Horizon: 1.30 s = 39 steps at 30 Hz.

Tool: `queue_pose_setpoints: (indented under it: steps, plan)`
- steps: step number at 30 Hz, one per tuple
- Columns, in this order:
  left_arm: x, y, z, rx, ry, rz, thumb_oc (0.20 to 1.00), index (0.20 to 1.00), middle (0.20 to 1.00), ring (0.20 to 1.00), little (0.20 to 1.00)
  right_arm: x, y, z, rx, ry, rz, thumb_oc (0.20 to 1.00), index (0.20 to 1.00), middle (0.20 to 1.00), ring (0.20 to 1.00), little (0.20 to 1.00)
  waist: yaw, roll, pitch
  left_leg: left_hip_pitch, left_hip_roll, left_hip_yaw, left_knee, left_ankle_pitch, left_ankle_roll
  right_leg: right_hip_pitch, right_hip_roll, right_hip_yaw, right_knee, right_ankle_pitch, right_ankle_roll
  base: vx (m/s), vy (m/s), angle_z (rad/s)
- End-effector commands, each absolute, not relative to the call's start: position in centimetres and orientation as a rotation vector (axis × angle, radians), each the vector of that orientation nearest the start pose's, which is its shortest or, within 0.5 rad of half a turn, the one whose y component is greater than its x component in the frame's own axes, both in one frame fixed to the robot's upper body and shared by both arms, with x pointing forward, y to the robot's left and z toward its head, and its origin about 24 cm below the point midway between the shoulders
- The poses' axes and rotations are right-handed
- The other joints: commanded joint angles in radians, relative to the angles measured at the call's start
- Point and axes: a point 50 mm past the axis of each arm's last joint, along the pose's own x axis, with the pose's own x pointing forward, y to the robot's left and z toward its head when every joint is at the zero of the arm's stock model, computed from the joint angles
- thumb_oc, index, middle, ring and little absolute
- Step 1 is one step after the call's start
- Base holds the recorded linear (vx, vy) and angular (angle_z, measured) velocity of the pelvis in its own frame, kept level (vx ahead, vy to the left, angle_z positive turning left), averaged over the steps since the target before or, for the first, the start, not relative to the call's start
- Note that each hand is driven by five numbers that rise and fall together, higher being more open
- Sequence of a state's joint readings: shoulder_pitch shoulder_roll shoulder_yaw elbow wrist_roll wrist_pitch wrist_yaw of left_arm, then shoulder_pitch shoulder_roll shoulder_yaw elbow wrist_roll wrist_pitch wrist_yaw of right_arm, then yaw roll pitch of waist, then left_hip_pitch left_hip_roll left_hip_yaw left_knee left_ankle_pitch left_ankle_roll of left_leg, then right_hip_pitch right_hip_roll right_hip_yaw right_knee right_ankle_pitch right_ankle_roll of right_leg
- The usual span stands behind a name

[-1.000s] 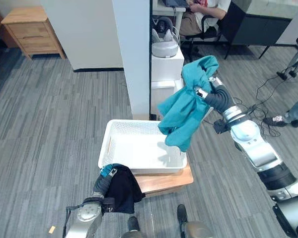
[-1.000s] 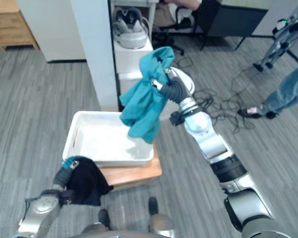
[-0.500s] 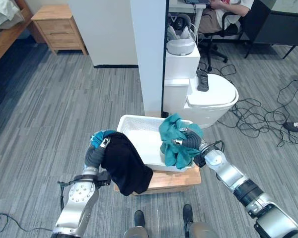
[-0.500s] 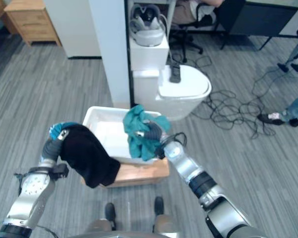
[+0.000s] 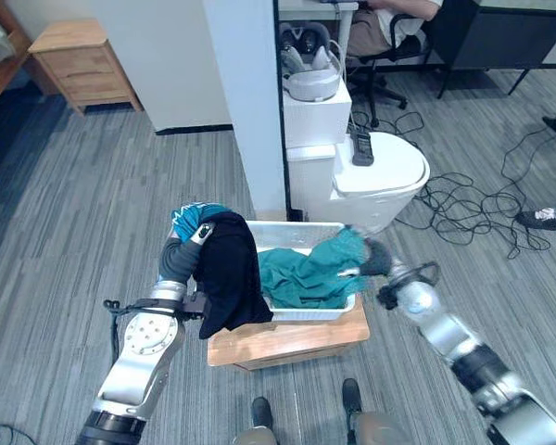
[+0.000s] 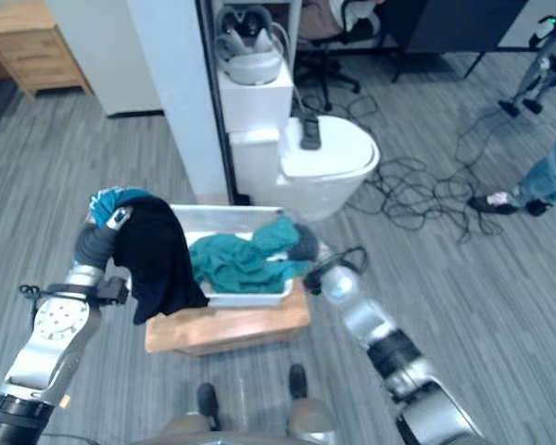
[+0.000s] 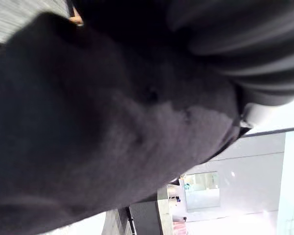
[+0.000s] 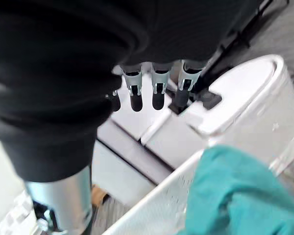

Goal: Tidy up the quilt and then pick up the clothes from the bed and put them into the laundry hamper.

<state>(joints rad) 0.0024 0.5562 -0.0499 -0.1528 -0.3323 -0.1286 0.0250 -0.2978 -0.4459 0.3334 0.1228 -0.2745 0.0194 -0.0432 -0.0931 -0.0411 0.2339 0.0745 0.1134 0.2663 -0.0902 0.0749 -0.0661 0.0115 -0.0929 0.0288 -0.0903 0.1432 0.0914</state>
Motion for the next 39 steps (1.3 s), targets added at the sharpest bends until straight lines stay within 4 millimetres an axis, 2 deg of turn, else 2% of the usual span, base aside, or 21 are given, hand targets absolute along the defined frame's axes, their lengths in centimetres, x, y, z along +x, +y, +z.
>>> queue_pose_setpoints:
  steps: [1, 5, 6, 8, 12, 14, 15, 16, 17, 18, 19, 22, 25, 27, 30, 32, 33, 34, 36, 39]
  plan:
    - [27.1, 19.7, 15.8, 0.288, -0.514, -0.135, 0.2, 0.2, 0.2, 0.2, 0.2, 29.6, -15.8, 10.5, -0.786, -0.286, 0.224, 1.0, 1.0, 1.0, 1.0, 1.0, -0.076, 0.002, -0.027, 0.062, 0.051, 0.06, 0.003, -0.123, -0.023, 0.031, -0.033, -0.005, 0.003, -0.184, 0.035, 0.02, 0.003, -0.35]
    - [28.5, 19.3, 15.5, 0.369, -0.505, -0.091, 0.2, 0.2, 0.2, 0.2, 0.2, 27.2, -17.5, 10.2, -0.79, -0.285, 0.217, 1.0, 1.0, 1.0, 1.0, 1.0, -0.135, -0.011, -0.032, 0.068, 0.054, 0.098, 0.003, -0.135, -0.024, 0.006, -0.03, 0.026, 0.003, -0.174, 0.051, 0.01, -0.007, -0.36]
    - [29.0, 19.2, 15.0, 0.382, -0.482, -0.074, 0.2, 0.2, 0.2, 0.2, 0.2, 26.5, -18.1, 9.6, -0.783, -0.256, 0.21, 1.0, 1.0, 1.0, 1.0, 1.0, -0.16, -0.017, -0.035, 0.066, 0.057, 0.113, 0.003, -0.136, -0.025, -0.007, -0.028, 0.039, 0.003, -0.169, 0.056, 0.0, -0.012, -0.48]
    - [29.7, 19.1, 14.5, 0.411, -0.455, -0.059, 0.2, 0.2, 0.2, 0.2, 0.2, 25.6, -18.7, 9.1, -0.771, -0.231, 0.205, 1.0, 1.0, 1.0, 1.0, 1.0, -0.18, -0.019, -0.037, 0.063, 0.058, 0.13, 0.003, -0.135, -0.027, -0.023, -0.026, 0.052, 0.003, -0.162, 0.06, -0.01, -0.012, -0.48]
    - [30.7, 18.9, 13.0, 0.493, -0.392, -0.037, 0.2, 0.2, 0.2, 0.2, 0.2, 24.8, -19.5, 7.3, -0.732, -0.162, 0.182, 1.0, 1.0, 1.0, 1.0, 1.0, -0.218, -0.023, -0.034, 0.042, 0.062, 0.16, 0.003, -0.129, -0.032, -0.072, -0.02, 0.079, 0.003, -0.145, 0.07, -0.03, -0.013, -0.51]
    - [30.9, 18.9, 12.4, 0.546, -0.375, -0.027, 0.2, 0.2, 0.2, 0.2, 0.2, 24.7, -19.5, 7.0, -0.727, -0.155, 0.182, 1.0, 1.0, 1.0, 1.0, 1.0, -0.223, -0.023, -0.034, 0.032, 0.063, 0.166, 0.003, -0.127, -0.033, -0.087, -0.018, 0.083, 0.003, -0.141, 0.071, -0.03, -0.007, -0.35]
    - [31.0, 19.1, 11.5, 0.603, -0.35, -0.024, 0.2, 0.2, 0.2, 0.2, 0.2, 24.6, -19.4, 6.7, -0.72, -0.148, 0.183, 1.0, 1.0, 1.0, 1.0, 1.0, -0.227, -0.024, -0.032, 0.023, 0.064, 0.171, 0.003, -0.124, -0.035, -0.1, -0.017, 0.085, 0.003, -0.137, 0.073, -0.05, -0.006, -0.19]
    - [31.1, 19.4, 8.7, 0.622, -0.227, -0.017, 0.2, 0.2, 0.2, 0.2, 0.2, 24.5, -19.1, 5.8, -0.719, -0.124, 0.187, 1.0, 1.0, 1.0, 1.0, 1.0, -0.235, -0.028, -0.024, 0.006, 0.066, 0.178, 0.003, -0.118, -0.036, -0.123, -0.015, 0.09, 0.003, -0.13, 0.073, -0.06, -0.012, -0.08]
    - [31.1, 19.6, 7.6, 0.633, -0.173, -0.017, 0.2, 0.2, 0.2, 0.2, 0.2, 24.4, -19.0, 5.4, -0.722, -0.11, 0.192, 1.0, 1.0, 1.0, 1.0, 1.0, -0.236, -0.03, -0.022, -0.001, 0.067, 0.179, 0.003, -0.116, -0.037, -0.132, -0.014, 0.092, 0.003, -0.127, 0.073, -0.06, -0.006, -0.03]
    - [30.9, 19.9, 6.5, 0.642, -0.123, -0.014, 0.423, 0.423, 0.423, 0.423, 0.423, 24.2, -19.1, 4.8, -0.732, -0.086, 0.194, 1.0, 1.0, 1.0, 1.0, 1.0, -0.235, -0.031, -0.017, -0.008, 0.067, 0.179, 0.003, -0.114, -0.037, -0.138, -0.015, 0.092, 0.003, -0.125, 0.072, -0.03, -0.001, -0.04]
    - [30.7, 20.1, 5.6, 0.63, -0.078, -0.006, 1.0, 1.0, 1.0, 1.0, 1.0, 24.1, -19.2, 4.1, -0.735, -0.06, 0.194, 1.0, 1.0, 1.0, 1.0, 1.0, -0.233, -0.03, -0.015, -0.014, 0.067, 0.178, 0.003, -0.113, -0.037, -0.144, -0.015, 0.091, 0.003, -0.124, 0.071, -0.01, 0.007, -0.04]
    - [29.4, 21.0, 3.0, 0.579, 0.047, 0.021, 1.0, 1.0, 1.0, 1.0, 1.0, 23.6, -19.6, 1.8, -0.745, 0.041, 0.18, 1.0, 1.0, 1.0, 1.0, 1.0, -0.219, -0.024, -0.005, -0.019, 0.066, 0.171, 0.003, -0.112, -0.035, -0.143, -0.018, 0.085, 0.003, -0.126, 0.065, 0.0, 0.0, 0.0]
    - [28.2, 22.4, 1.8, 0.595, 0.106, 0.071, 1.0, 1.0, 1.0, 1.0, 1.0, 22.9, -19.8, -0.4, -0.733, 0.142, 0.185, 1.0, 1.0, 1.0, 1.0, 1.0, -0.204, -0.018, -0.002, -0.012, 0.066, 0.164, 0.003, -0.115, -0.034, -0.13, -0.019, 0.079, 0.003, -0.132, 0.059, 0.01, 0.02, 0.03]
    - [27.9, 22.9, 1.7, 0.598, 0.115, 0.088, 1.0, 1.0, 1.0, 1.0, 1.0, 22.6, -19.8, -1.0, -0.737, 0.164, 0.193, 1.0, 1.0, 1.0, 1.0, 1.0, -0.203, -0.017, -0.001, -0.008, 0.065, 0.161, 0.003, -0.116, -0.034, -0.124, -0.019, 0.076, 0.003, -0.134, 0.058, 0.02, 0.018, 0.11]
    - [27.0, 25.3, 2.7, 0.606, 0.085, 0.215, 1.0, 1.0, 1.0, 1.0, 1.0, 20.9, -20.6, -3.9, -0.782, 0.301, 0.207, 1.0, 1.0, 1.0, 1.0, 1.0, -0.175, -0.005, -0.004, 0.012, 0.063, 0.135, 0.003, -0.124, -0.034, -0.084, -0.024, 0.053, 0.003, -0.147, 0.053, 0.05, 0.017, 0.2]
    - [26.8, 25.8, 3.2, 0.602, 0.072, 0.245, 1.0, 1.0, 1.0, 1.0, 1.0, 20.8, -20.8, -4.2, -0.793, 0.318, 0.203, 1.0, 1.0, 1.0, 1.0, 1.0, -0.17, -0.004, -0.007, 0.014, 0.063, 0.129, 0.003, -0.122, -0.035, -0.077, -0.024, 0.049, 0.003, -0.146, 0.05, 0.03, 0.001, 0.31]
    - [26.2, 27.5, 4.4, 0.568, 0.03, 0.346, 1.0, 1.0, 1.0, 1.0, 1.0, 19.4, -21.4, -6.7, -0.825, 0.444, 0.213, 1.0, 1.0, 1.0, 1.0, 1.0, -0.138, 0.004, -0.02, 0.03, 0.06, 0.104, 0.003, -0.128, -0.033, -0.041, -0.029, 0.025, 0.003, -0.158, 0.045, 0.04, -0.001, 0.43]
    - [26.2, 27.5, 4.4, 0.568, 0.031, 0.347, 1.0, 1.0, 1.0, 1.0, 1.0, 19.4, -21.3, -6.8, -0.825, 0.443, 0.214, 1.0, 1.0, 1.0, 1.0, 1.0, -0.139, 0.004, -0.02, 0.03, 0.06, 0.103, 0.003, -0.128, -0.033, -0.041, -0.029, 0.024, 0.003, -0.158, 0.045, 0.07, 0.01, 0.43]
    - [25.5, 28.3, 4.2, 0.529, 0.045, 0.39, 1.0, 1.0, 1.0, 1.0, 1.0, 18.6, -21.8, -8.4, -0.842, 0.538, 0.207, 1.0, 1.0, 1.0, 1.0, 1.0, -0.117, 0.008, -0.03, 0.039, 0.058, 0.086, 0.003, -0.13, -0.032, -0.018, -0.031, 0.009, 0.003, -0.166, 0.043, 0.03, 0.01, 0.32]
    - [23.9, 28.6, 2.1, 0.488, 0.142, 0.397, 1.0, 1.0, 1.0, 1.0, 1.0, 18.2, -22.3, -9.6, -0.833, 0.622, 0.177, 1.0, 1.0, 1.0, 1.0, 1.0, -0.097, 0.009, -0.037, 0.046, 0.056, 0.07, 0.003, -0.131, -0.03, 0.0, -0.033, -0.005, 0.003, -0.172, 0.039, 0.01, 0.008, 0.19]
